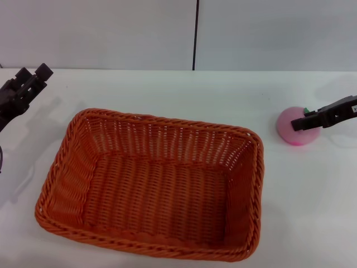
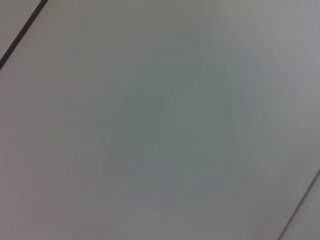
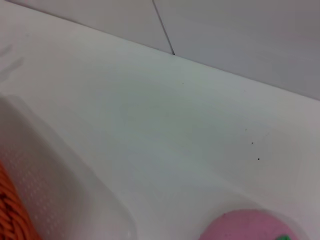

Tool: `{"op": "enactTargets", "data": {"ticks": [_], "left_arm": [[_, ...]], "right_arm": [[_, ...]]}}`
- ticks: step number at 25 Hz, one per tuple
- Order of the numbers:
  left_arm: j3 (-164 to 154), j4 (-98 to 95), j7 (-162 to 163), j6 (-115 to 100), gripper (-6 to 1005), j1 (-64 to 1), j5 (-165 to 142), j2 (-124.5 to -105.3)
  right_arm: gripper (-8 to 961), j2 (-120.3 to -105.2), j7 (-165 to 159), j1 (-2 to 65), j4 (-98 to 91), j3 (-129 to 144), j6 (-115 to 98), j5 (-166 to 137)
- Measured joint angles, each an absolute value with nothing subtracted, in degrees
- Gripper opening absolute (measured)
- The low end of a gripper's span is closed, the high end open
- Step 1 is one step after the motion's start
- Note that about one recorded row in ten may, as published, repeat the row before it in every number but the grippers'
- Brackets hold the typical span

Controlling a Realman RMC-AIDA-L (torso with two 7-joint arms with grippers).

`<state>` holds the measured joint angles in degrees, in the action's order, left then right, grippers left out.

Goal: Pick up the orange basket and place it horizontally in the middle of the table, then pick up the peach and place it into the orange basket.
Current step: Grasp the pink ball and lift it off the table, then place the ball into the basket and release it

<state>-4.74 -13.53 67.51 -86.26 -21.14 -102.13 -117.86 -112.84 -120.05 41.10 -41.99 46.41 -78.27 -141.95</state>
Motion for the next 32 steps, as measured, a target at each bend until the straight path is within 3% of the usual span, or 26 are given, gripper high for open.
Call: {"op": "enactTargets", "data": {"ticks": [4,15,21,26,32], "left_arm": [[-4.74,-13.53,67.54,-85.99,800,-21.15,-102.13,-117.93],[-4.75,-13.53,67.58,-84.94,800,-21.19,-102.13,-117.95],[-4.75,-13.48,67.59,-84.95,800,-21.34,-102.13,-117.95],[-4.75,-13.44,68.11,-85.13,800,-21.34,-101.55,-117.95],[-4.75,-13.44,68.38,-85.39,800,-21.39,-101.40,-117.95]], "right_arm": [[452,-112.74,-120.25,41.36,-42.09,46.41,-78.11,-142.13],[261,-113.00,-119.80,41.02,-43.09,46.73,-79.32,-142.10],[125,-114.07,-120.18,35.68,-56.61,44.21,-87.19,-130.89],[71,-114.81,-116.89,30.56,-64.70,44.36,-92.45,-111.60],[33,-115.79,-110.25,30.44,-63.80,45.81,-99.86,-97.14]]}}
